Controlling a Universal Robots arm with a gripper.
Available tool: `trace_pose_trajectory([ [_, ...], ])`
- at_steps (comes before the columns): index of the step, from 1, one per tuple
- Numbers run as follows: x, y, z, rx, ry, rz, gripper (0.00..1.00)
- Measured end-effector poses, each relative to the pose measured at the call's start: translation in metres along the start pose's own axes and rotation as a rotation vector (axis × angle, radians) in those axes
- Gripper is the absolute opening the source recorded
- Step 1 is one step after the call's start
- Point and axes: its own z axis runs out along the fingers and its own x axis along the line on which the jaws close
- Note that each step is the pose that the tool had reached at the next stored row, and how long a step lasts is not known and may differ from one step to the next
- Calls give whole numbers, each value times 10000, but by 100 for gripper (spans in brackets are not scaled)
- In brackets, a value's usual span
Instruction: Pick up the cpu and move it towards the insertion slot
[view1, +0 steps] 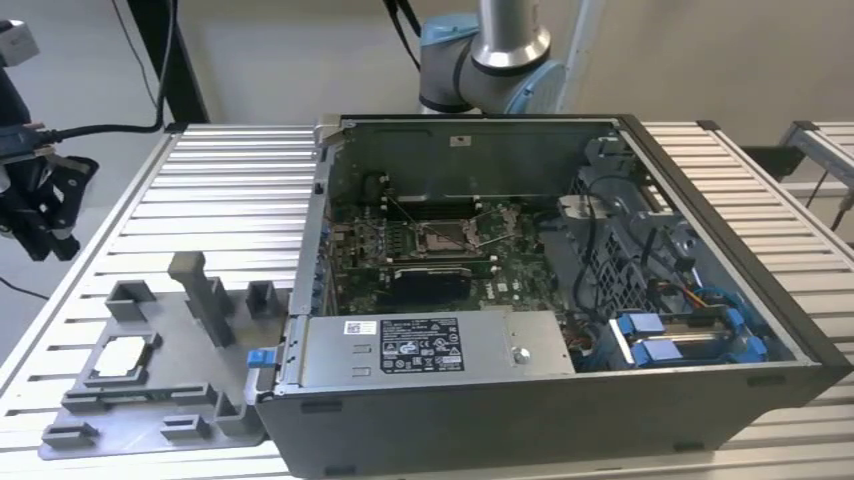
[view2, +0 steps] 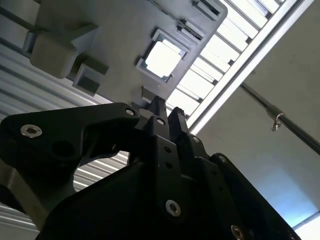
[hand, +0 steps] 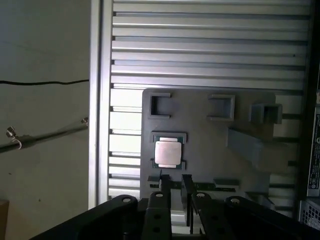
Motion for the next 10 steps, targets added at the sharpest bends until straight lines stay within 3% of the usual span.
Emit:
trace_pose_trajectory([
  [10, 0, 0, 2, -1, 0, 0, 100],
])
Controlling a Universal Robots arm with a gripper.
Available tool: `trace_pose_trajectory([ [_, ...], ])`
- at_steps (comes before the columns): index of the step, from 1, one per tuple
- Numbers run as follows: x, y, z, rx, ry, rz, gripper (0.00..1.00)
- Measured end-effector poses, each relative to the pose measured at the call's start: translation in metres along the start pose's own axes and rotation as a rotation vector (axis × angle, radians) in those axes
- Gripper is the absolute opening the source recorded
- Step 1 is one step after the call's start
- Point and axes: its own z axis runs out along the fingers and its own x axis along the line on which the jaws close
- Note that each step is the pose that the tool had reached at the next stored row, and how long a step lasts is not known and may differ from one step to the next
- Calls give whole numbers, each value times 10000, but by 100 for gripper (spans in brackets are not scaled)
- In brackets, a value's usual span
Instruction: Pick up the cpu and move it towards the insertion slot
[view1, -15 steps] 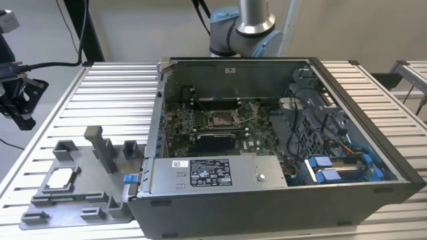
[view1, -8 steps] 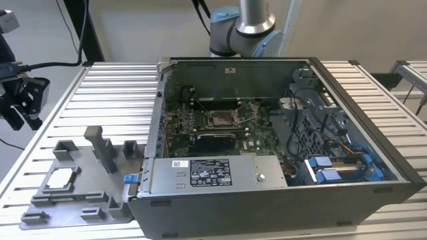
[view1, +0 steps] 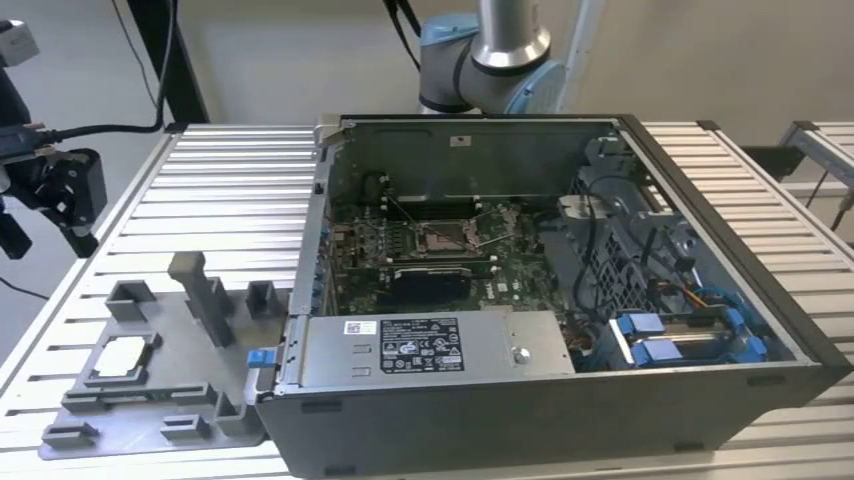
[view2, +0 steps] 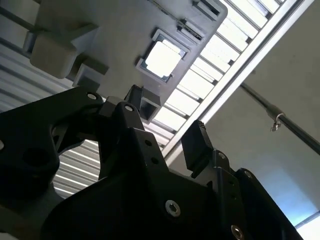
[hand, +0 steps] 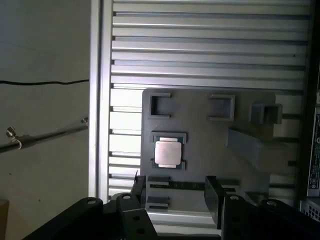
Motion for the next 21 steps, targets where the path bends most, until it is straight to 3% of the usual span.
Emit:
trace_pose_trajectory([
  [1, 0, 0, 7, 8, -18, 0, 100],
  [6, 41, 8, 70, 36, -264, 2, 100],
  [8, 63, 15, 107, 36, -316, 3, 100],
  [14, 76, 40, 194, 41, -428, 4, 100],
  [21, 74, 45, 251, 40, -462, 4, 100],
])
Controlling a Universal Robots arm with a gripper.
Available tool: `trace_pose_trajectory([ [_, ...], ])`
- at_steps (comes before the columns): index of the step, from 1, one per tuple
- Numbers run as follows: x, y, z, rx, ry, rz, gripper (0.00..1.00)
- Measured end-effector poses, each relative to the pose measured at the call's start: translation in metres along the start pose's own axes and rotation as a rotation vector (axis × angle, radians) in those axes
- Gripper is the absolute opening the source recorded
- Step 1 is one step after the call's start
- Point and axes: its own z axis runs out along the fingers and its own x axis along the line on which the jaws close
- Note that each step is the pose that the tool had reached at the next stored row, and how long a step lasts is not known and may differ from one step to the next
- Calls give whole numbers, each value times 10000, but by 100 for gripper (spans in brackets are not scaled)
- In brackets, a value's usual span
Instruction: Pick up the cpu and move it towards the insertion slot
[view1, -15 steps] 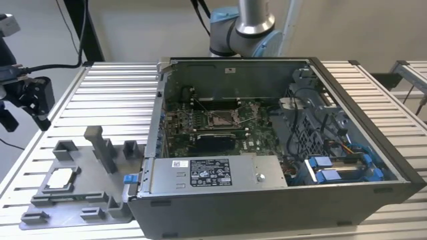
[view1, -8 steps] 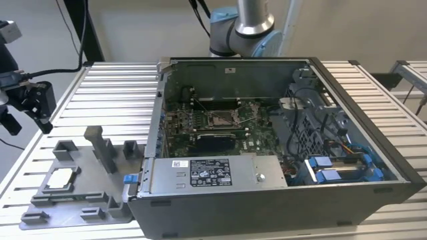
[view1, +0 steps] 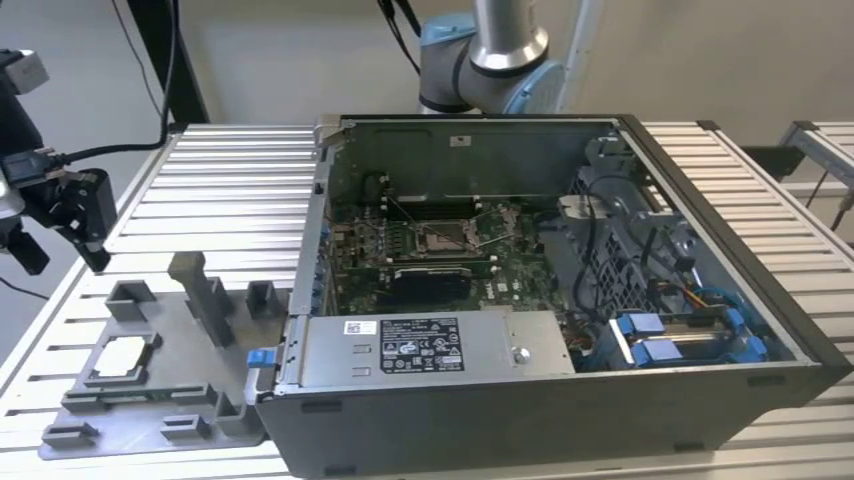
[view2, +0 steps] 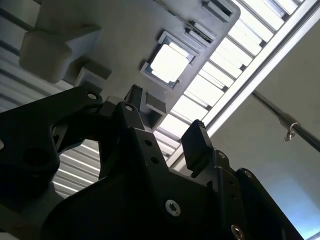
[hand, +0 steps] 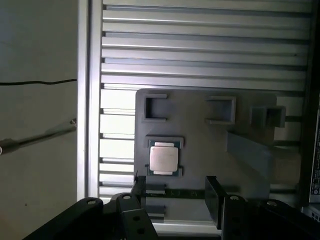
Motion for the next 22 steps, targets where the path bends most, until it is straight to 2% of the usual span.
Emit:
trace_pose_trajectory([
  [14, 5, 7, 118, 7, -57, 0, 100],
  [22, 5, 8, 191, 5, -62, 1, 100],
])
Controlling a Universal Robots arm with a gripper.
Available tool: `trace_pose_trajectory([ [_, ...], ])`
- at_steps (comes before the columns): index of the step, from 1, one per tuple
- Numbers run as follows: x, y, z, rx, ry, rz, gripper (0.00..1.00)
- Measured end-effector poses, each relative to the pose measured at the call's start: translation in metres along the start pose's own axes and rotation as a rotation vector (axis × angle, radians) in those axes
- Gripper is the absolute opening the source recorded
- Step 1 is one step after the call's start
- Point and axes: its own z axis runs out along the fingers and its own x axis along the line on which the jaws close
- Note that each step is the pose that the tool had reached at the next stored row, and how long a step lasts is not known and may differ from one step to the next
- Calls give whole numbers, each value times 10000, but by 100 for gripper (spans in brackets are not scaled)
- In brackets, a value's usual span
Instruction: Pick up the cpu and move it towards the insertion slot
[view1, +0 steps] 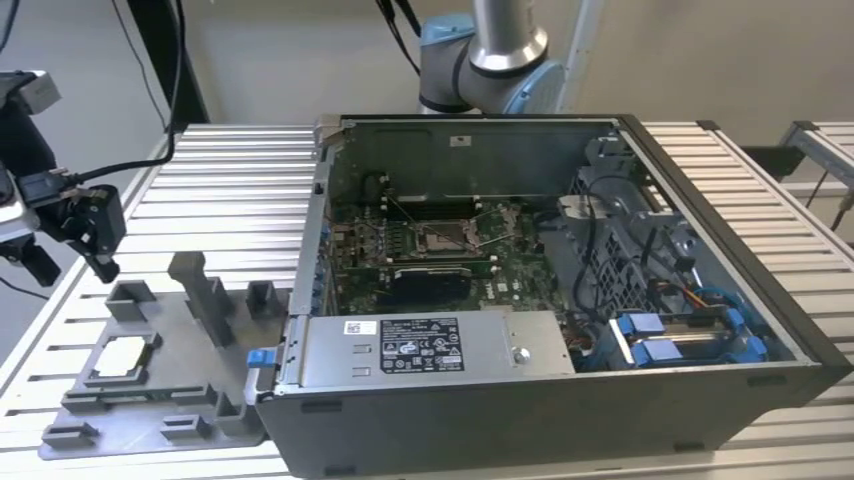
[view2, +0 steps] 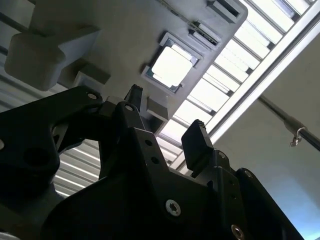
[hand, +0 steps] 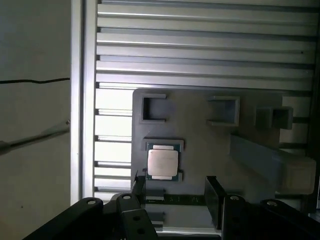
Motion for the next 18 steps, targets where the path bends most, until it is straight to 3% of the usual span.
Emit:
trace_pose_trajectory([
  [18, 11, -3, 320, -6, 2, 208, 100],
])
